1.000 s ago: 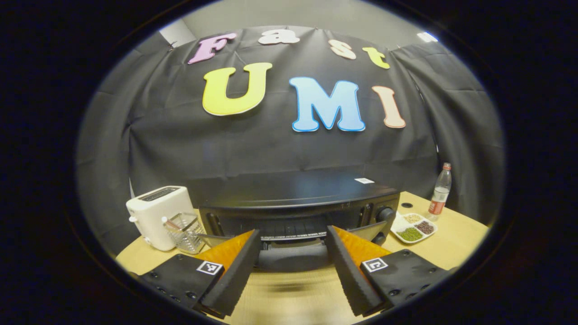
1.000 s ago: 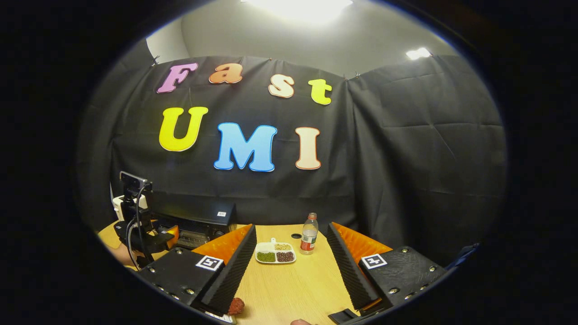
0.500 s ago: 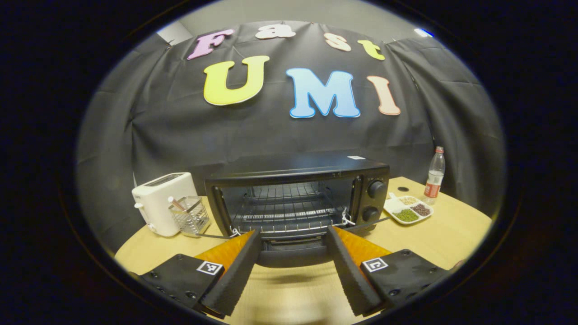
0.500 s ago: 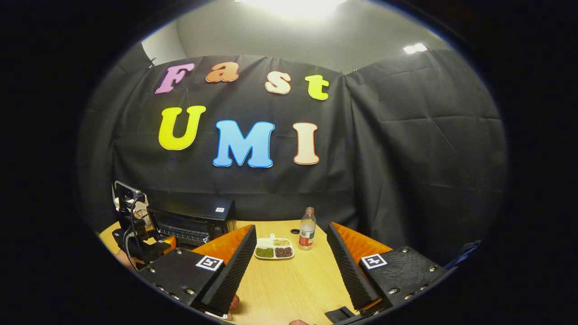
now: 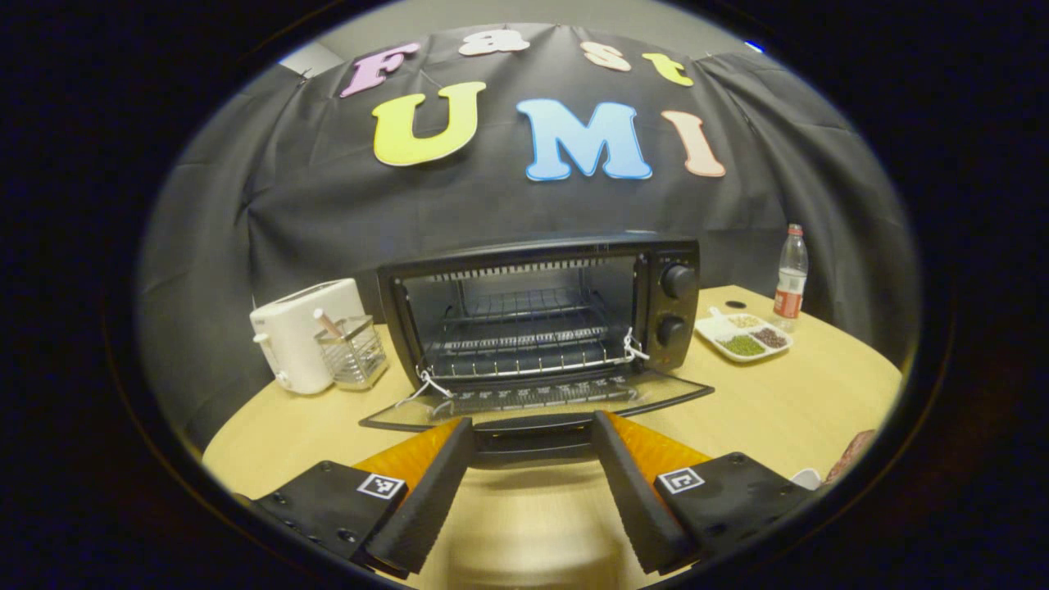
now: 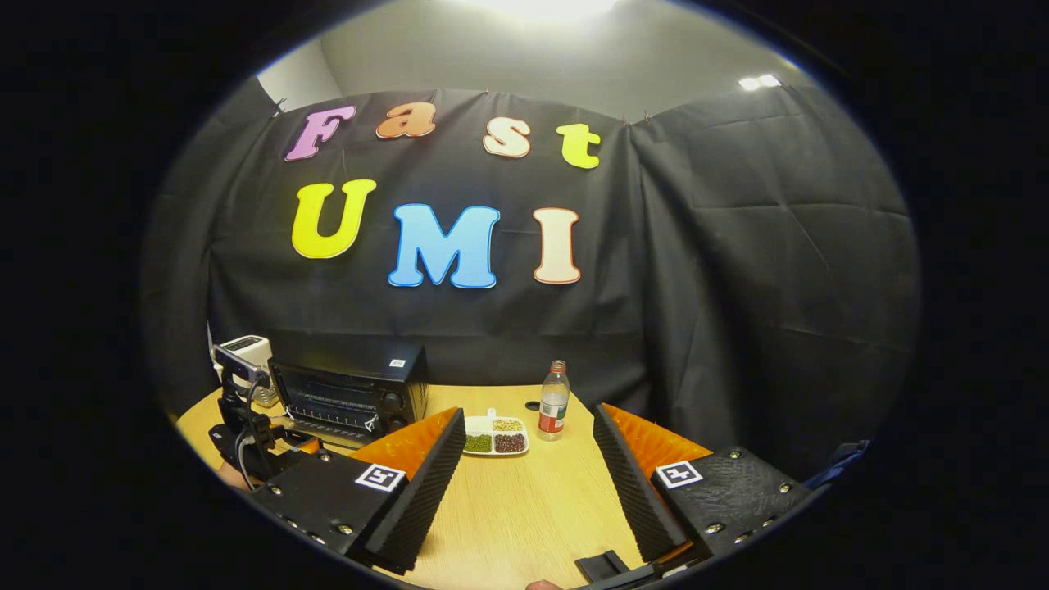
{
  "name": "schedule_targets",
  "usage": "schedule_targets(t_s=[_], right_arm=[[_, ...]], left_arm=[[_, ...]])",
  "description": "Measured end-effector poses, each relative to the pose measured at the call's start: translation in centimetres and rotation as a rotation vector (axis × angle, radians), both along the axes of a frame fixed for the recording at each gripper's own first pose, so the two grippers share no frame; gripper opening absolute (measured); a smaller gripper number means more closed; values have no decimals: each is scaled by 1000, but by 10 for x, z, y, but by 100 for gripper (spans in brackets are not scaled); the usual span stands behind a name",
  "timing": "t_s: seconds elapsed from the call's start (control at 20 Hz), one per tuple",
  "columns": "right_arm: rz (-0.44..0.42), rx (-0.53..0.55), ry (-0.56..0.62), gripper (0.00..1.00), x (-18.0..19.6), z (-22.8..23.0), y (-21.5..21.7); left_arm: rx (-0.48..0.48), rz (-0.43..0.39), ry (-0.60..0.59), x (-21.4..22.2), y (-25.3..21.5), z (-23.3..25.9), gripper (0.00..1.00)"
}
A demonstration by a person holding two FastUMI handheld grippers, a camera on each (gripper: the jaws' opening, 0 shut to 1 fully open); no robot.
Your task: Open the electric oven with the left hand, put the food in, and close the electric oven.
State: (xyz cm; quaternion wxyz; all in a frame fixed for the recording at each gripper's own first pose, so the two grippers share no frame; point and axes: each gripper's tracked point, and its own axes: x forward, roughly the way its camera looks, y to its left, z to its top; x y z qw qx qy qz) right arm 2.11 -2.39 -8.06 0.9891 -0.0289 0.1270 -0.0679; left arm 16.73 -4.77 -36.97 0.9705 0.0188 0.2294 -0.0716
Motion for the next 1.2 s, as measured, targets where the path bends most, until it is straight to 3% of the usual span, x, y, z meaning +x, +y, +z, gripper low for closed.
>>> schedule_targets(t_s=[0.35, 0.65, 0.7, 0.75, 0.8, 0.95, 1.15, 1.2], right_arm=[[103, -3, 33, 95, -2, -6, 14], [228, 94, 38, 95, 13, -24, 47], [243, 108, 46, 95, 16, -31, 50], [262, 126, 55, 95, 19, -36, 55], [282, 145, 69, 95, 21, -42, 60], [336, 204, 147, 95, 29, -69, 71], [373, 361, 295, 96, 31, -111, 86], [381, 396, 344, 96, 29, -124, 90]], left_arm=[[31, 10, -4, -32, -4, -4, 96], [27, 40, -122, -74, 13, 87, 100], [26, 45, -143, -80, 17, 104, 90], [21, 54, -167, -85, 21, 121, 97], [14, 61, -189, -91, 26, 137, 97], [-4, 94, -243, -106, 40, 179, 100], [1, 126, -285, -120, 54, 213, 97], [5, 137, -294, -123, 59, 220, 90]])
